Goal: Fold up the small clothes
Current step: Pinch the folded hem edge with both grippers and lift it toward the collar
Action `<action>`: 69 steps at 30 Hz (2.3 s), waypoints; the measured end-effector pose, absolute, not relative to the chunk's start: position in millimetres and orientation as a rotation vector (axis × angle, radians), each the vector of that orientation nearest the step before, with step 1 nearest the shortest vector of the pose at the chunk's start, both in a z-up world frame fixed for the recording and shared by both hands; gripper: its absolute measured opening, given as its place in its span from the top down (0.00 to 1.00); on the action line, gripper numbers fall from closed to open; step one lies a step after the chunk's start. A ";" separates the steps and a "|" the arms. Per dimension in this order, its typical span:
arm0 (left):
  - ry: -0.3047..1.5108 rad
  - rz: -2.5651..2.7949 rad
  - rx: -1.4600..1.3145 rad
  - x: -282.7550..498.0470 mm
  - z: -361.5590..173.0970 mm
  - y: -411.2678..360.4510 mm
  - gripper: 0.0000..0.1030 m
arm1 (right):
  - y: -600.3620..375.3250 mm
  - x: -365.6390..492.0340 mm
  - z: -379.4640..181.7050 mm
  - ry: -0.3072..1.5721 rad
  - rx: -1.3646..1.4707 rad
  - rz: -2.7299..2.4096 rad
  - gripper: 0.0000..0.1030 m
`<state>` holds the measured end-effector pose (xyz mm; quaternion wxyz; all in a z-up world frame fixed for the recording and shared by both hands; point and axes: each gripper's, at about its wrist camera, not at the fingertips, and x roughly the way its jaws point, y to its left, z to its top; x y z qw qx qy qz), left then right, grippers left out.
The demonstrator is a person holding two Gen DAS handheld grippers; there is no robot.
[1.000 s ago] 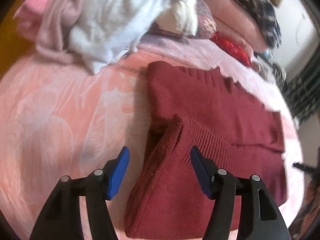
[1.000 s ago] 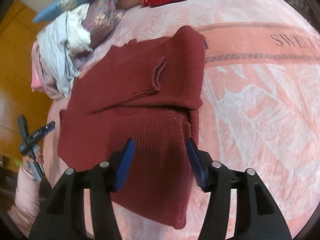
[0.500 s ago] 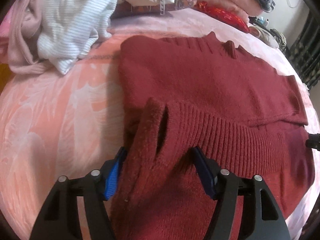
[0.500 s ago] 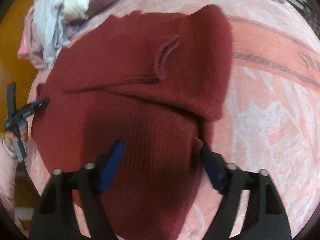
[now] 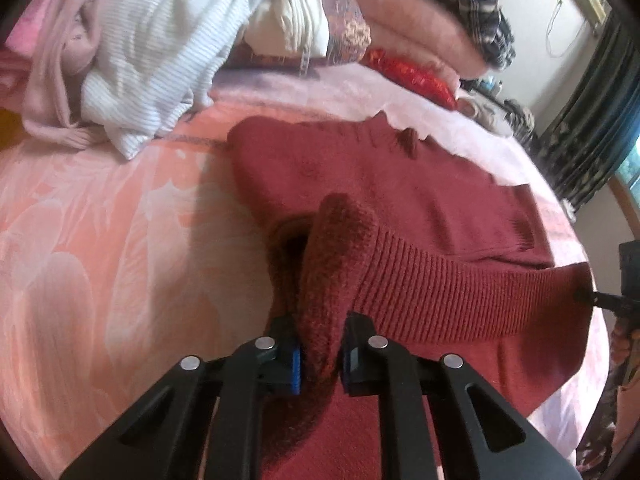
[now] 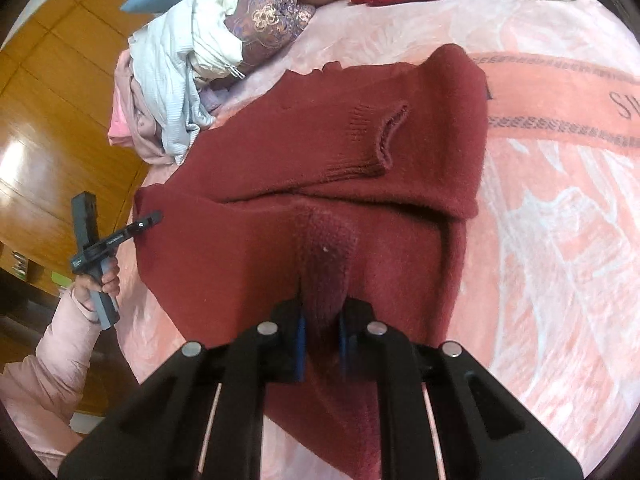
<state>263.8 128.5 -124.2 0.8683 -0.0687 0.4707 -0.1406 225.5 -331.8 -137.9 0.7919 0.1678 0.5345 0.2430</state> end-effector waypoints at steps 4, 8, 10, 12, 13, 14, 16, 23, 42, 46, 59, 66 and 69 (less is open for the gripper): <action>0.959 -0.263 -0.066 249.2 -122.9 122.3 0.90 | -325.2 223.4 -143.3 1.159 0.366 0.517 0.89; 0.920 -0.236 -0.019 237.9 -115.5 121.0 0.90 | -327.0 218.6 -136.9 1.127 0.390 0.526 0.89; 0.897 -0.233 -0.017 232.5 -108.5 120.4 0.90 | -326.1 216.2 -129.6 1.103 0.397 0.538 0.89; 0.858 -0.250 -0.032 224.7 -98.2 119.0 0.90 | -325.0 212.0 -122.2 1.083 0.396 0.547 0.89; 0.842 -0.265 -0.039 221.2 -93.9 118.4 0.90 | -326.3 209.7 -119.8 1.076 0.394 0.550 0.89; 0.827 -0.282 -0.044 217.9 -89.2 117.7 0.90 | -326.7 207.6 -117.7 1.071 0.394 0.554 0.89; 0.812 -0.292 -0.050 213.0 -84.2 116.5 0.90 | -327.9 205.1 -116.5 1.074 0.390 0.548 0.89; 0.782 -0.313 -0.165 223.8 -72.2 125.5 0.90 | -340.0 201.6 -98.9 1.029 0.417 0.540 0.90; 0.767 -0.189 -0.283 394.4 -58.7 116.1 0.90 | -344.6 376.4 -66.0 1.030 0.398 0.357 0.90; 0.821 -0.151 -0.258 420.9 -83.2 112.5 0.90 | -333.7 409.6 -90.4 1.086 0.358 0.301 0.90; 0.984 -0.070 -0.159 459.3 -162.2 98.9 0.90 | -341.5 443.2 -168.5 1.202 0.382 0.158 0.92; 1.010 -0.064 -0.142 465.2 -163.3 94.4 0.88 | -340.8 438.5 -166.4 1.195 0.383 0.131 0.80; 1.016 -0.099 -0.175 455.6 -150.0 98.8 0.56 | -344.2 419.7 -144.5 1.146 0.370 0.157 0.53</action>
